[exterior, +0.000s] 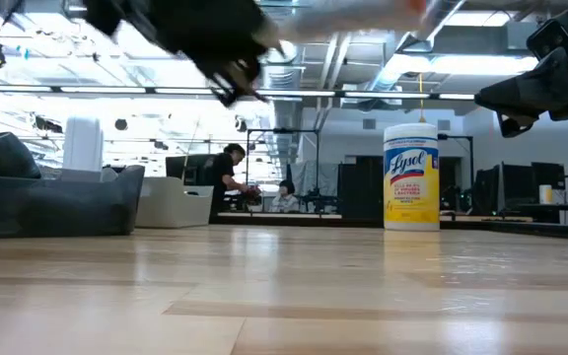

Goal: Pick & Place Travel size toiletries
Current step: Put the toothpaste into the yellow bin

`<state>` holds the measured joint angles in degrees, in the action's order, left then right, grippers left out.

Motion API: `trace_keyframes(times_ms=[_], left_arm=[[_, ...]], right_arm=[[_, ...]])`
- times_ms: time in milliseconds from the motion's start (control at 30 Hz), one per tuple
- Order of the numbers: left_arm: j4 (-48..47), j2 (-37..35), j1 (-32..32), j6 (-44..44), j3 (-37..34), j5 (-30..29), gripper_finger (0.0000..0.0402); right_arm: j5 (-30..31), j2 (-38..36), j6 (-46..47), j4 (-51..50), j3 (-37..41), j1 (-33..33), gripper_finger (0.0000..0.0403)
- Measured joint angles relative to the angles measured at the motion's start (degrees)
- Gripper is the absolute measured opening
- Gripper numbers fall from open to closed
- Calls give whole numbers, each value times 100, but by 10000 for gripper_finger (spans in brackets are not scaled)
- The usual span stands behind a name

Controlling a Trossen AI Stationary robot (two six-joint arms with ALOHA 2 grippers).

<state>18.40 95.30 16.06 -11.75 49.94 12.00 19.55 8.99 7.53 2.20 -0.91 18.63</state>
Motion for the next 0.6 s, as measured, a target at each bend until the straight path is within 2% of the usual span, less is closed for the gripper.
trace_keyframes(times_ms=[167, 333, 467, 600], left_arm=[[-2277, -1648, 366, -983, -165, 2, 52], [-3914, -3061, 1245, -2551, -512, -152, 52], [-4345, -3880, 2147, -3994, -948, -374, 52], [-4396, -4279, 2961, -5053, -1495, -638, 52]], right_arm=[[1, -1, 0, 1, 0, -1, 39], [2, -2, 0, 13, 2, -1, 39], [2, -2, 0, 22, 4, -1, 40], [2, -2, 0, 24, 6, 0, 39]])
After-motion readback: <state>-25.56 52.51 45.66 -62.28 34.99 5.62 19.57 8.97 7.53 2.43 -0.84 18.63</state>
